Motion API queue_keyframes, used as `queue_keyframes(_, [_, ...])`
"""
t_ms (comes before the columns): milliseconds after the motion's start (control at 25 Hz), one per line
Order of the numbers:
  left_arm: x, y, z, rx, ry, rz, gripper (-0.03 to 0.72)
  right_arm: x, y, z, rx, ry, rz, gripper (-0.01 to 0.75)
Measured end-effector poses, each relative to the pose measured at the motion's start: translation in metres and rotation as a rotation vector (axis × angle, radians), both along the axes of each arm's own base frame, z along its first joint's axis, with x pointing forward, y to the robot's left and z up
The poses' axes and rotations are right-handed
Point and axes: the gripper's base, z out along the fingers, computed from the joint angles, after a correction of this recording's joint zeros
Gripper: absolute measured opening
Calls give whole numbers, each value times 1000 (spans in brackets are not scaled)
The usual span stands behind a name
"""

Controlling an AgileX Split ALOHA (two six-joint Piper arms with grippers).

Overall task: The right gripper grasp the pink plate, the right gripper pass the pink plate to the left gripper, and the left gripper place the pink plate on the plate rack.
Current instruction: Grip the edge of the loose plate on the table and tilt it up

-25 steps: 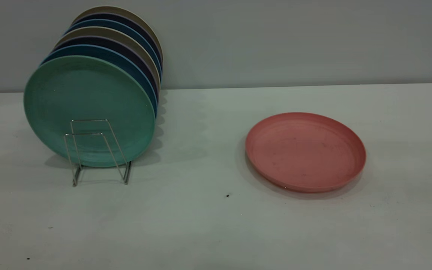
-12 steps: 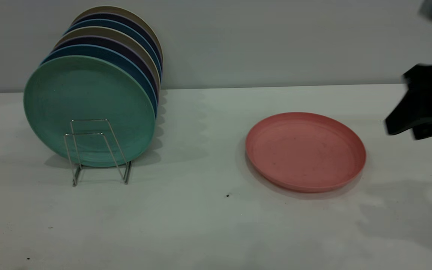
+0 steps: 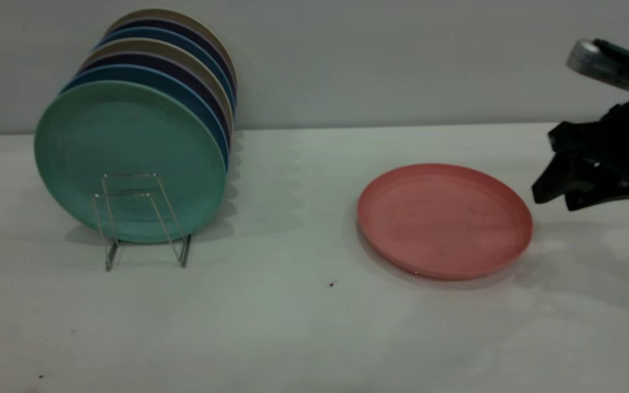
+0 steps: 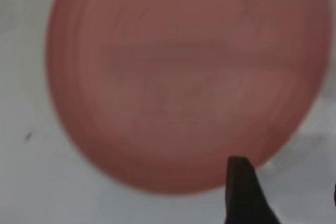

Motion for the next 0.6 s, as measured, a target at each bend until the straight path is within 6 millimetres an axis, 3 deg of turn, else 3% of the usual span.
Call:
queue_keyframes(320, [0,0,0,1,0,-1,567,34,-11,-25,36,1,-34,427])
queue_keyframes(600, [0,0,0,1,0,-1,567,41,-11,-55,57,49,-56,427])
